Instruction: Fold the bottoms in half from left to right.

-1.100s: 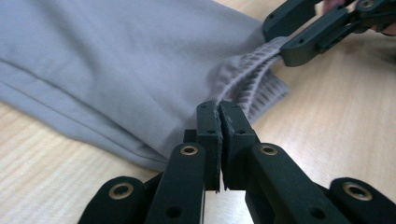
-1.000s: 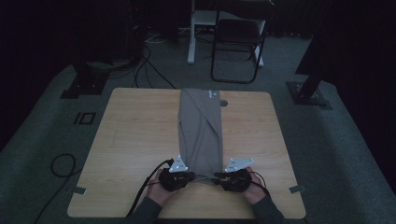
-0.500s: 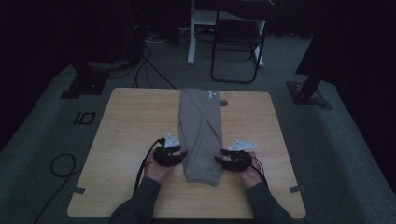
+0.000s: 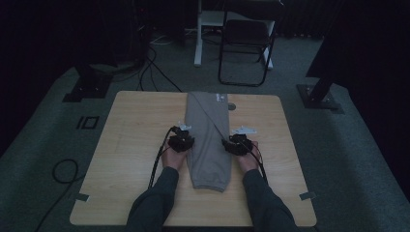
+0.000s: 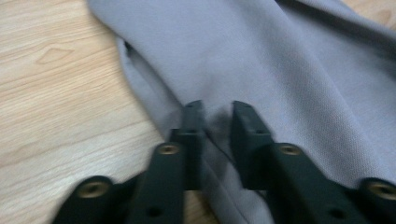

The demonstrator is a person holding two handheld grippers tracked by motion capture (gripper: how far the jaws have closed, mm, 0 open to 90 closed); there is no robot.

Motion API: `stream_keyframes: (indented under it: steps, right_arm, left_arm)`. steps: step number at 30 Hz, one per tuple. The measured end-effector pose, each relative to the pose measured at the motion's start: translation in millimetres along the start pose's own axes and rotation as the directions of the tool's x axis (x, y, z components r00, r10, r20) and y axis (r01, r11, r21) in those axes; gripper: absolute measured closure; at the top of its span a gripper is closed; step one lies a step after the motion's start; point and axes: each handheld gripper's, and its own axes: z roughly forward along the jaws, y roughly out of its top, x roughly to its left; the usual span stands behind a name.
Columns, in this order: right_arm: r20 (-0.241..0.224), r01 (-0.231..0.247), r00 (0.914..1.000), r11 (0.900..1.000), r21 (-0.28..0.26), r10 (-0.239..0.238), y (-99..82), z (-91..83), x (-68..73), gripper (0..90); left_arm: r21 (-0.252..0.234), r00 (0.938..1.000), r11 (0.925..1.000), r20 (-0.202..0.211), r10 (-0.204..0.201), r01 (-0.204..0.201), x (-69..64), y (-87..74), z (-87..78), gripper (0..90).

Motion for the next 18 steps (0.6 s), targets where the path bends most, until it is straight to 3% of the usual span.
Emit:
stream_keyframes:
  steps: [1, 5, 7, 10, 13, 14, 15, 18]
  right_arm:
    - [0.001, -0.003, 1.0000, 1.0000, 0.005, 0.003, 1.1, 2.4, -0.3, 58.3]
    - [0.008, -0.001, 1.0000, 0.9998, 0.022, 0.000, 2.6, 9.5, -0.6, 58.9]
    - [0.012, -0.001, 0.9999, 0.9995, 0.032, 0.001, 1.7, 12.5, -1.0, 64.5]
    - [0.019, -0.005, 0.9998, 0.9992, 0.039, 0.004, 1.7, 10.6, -2.0, 72.6]
    - [0.018, -0.010, 0.9998, 0.9990, 0.044, 0.009, 0.7, 8.4, -3.8, 76.1]
    - [0.018, -0.016, 0.9997, 0.9989, 0.043, 0.015, 0.4, 7.9, -4.8, 76.1]
    - [0.015, -0.025, 0.9996, 0.9987, 0.044, 0.024, 0.2, 7.3, -5.9, 76.1]
    - [0.040, -0.084, 0.9958, 0.9956, 0.043, 0.082, 0.6, 5.7, -10.1, 75.7]
  left_arm:
    - [-0.002, 0.9999, 0.9999, -0.001, 0.012, -0.012, -1.1, 0.4, 0.5, 87.4]
    - [-0.018, 0.9995, 0.9993, -0.007, 0.032, -0.032, -3.2, 0.3, -3.1, 90.0]
    - [-0.028, 0.9987, 0.9985, -0.022, 0.046, -0.047, -3.5, -0.2, -7.9, 90.0]
    - [-0.047, 0.9990, 0.9985, -0.034, 0.028, -0.029, 1.2, -2.0, -16.5, 90.0]
    - [-0.058, 0.9992, 0.9983, -0.040, 0.008, -0.011, 7.7, -3.7, -22.3, 90.0]
    - [-0.050, 0.9985, 0.9986, -0.051, 0.018, -0.021, 8.5, -3.8, -22.2, 90.0]
    - [-0.040, 0.9967, 0.9987, -0.076, 0.028, -0.031, 8.5, -4.0, -21.8, 89.4]
    - [-0.030, 0.9933, 0.9995, -0.115, -0.009, 0.005, 10.8, -4.1, -19.4, 85.5]
